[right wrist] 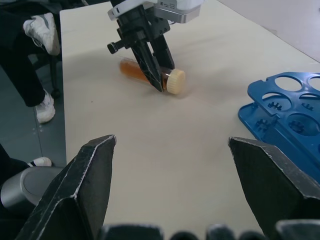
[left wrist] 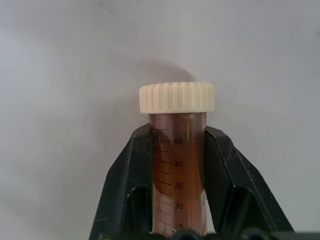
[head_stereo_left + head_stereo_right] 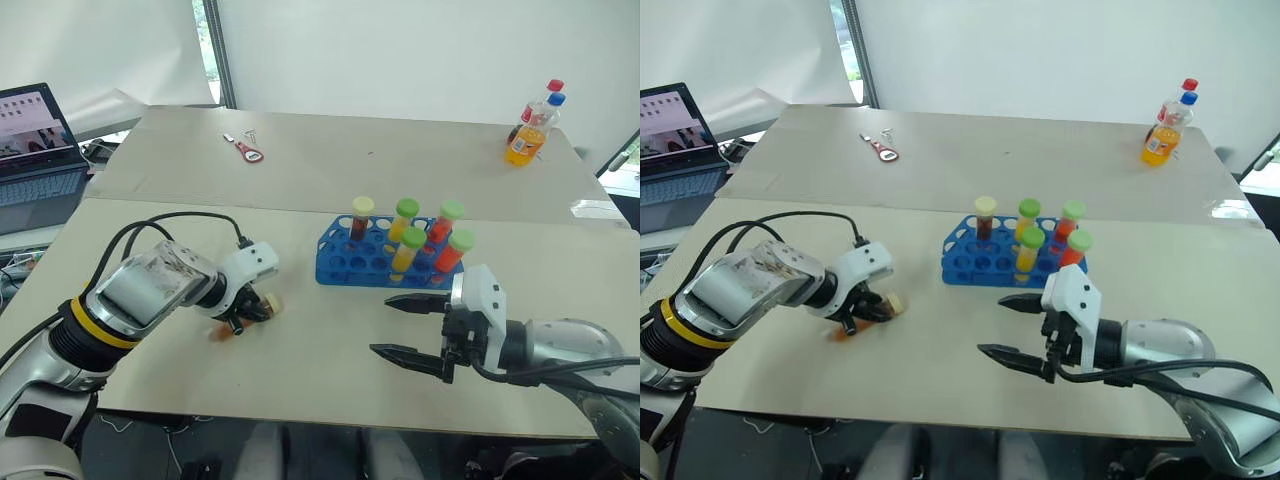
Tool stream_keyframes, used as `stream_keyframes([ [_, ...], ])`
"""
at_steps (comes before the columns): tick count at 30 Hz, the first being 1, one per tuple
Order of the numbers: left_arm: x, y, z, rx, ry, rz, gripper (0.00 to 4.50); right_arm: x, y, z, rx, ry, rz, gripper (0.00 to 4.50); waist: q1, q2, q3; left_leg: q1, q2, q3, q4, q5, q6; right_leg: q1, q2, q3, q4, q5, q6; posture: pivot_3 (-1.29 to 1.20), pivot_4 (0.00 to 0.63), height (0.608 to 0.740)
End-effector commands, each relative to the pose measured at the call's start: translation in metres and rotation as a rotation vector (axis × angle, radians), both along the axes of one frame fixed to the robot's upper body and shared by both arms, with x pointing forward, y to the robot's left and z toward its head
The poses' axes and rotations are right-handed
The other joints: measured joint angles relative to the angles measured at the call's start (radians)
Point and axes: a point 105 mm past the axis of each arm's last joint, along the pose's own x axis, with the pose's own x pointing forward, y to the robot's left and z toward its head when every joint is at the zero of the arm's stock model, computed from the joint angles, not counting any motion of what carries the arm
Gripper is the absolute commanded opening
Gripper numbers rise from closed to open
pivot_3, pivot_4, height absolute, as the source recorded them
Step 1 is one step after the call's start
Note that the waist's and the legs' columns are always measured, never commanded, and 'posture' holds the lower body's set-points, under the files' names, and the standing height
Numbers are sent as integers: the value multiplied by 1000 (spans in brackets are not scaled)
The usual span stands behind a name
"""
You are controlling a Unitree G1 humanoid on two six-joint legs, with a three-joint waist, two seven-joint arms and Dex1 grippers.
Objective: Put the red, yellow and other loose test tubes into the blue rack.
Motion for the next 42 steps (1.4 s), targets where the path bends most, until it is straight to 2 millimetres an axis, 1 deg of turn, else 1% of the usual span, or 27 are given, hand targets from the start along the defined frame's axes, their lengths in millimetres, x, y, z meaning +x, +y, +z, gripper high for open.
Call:
stream_keyframes([
  [1,4,-17,29,-102,-98,-124,876,-2,-4,10,-5,-43,-14,3991,3,0,0,0,0,0,0,0,0,0,0,0,0,0,0,0,150,671],
  [3,8,-42,55,-276,-141,-194,876,-1,-10,12,-22,-63,-40,3991,13,0,0,0,0,0,0,0,0,0,0,0,0,0,0,0,150,671],
  [5,5,-65,79,-440,-187,-273,875,-1,-15,13,-35,-86,-62,3991,24,-1,1,-1,-1,0,1,0,0,1,-1,-1,0,0,0,0,150,671],
  [7,3,-85,98,-563,-260,-334,875,-3,-19,15,-30,-88,-75,3991,23,-1,1,-1,-1,0,2,0,0,2,-1,-1,-1,0,0,0,150,671],
  [8,6,-95,108,-633,-319,-341,875,-6,-20,15,-38,-78,-75,3991,21,-1,1,-1,-1,0,2,0,0,2,-1,-1,-1,0,0,0,150,671],
  [11,15,-113,125,-778,-441,-345,875,-10,-24,14,-63,-63,-96,3991,20,-1,0,0,-1,0,2,0,0,2,-1,0,-1,0,0,0,150,671],
  [13,20,-122,129,-835,-502,-363,875,-8,-27,14,-70,-65,-137,3991,17,-1,0,0,-1,-1,1,0,0,2,-1,0,0,0,0,0,150,671],
  [14,22,-126,129,-857,-531,-368,875,-6,-30,14,-76,-65,-165,3991,15,-1,0,0,-1,-1,1,0,0,2,-1,0,0,0,0,0,150,671],
  [17,38,-134,123,-928,-598,-317,875,0,-38,14,-105,-67,-264,3991,16,-1,0,1,-2,0,1,1,1,3,-1,0,0,0,0,0,150,671],
  [21,51,-142,105,-954,-573,-266,875,1,-46,10,-150,-30,-353,3991,18,-1,0,1,-2,0,1,1,1,4,-1,0,-1,0,0,0,150,671],
  [24,58,-147,98,-966,-582,-247,875,3,-49,13,-132,-25,-407,3991,21,-1,0,1,-2,-1,1,1,1,4,-1,0,-1,0,0,0,150,671],
  [27,60,-155,93,-982,-588,-254,875,0,-46,18,-99,-26,-422,3991,21,-1,0,0,-2,-1,1,1,1,4,-2,0,-1,0,0,0,150,671],
  [31,60,-166,84,-984,-585,-269,875,-6,-43,17,-101,-11,-430,3991,21,-1,0,0,-2,-1,1,1,1,4,-2,0,-1,0,1,0,150,671],
  [42,62,-174,65,-955,-604,-283,875,-9,-36,18,-75,25,-429,3991,21,-1,0,0,-2,-1,1,1,1,4,-1,0,-1,0,1,0,150,671],
])
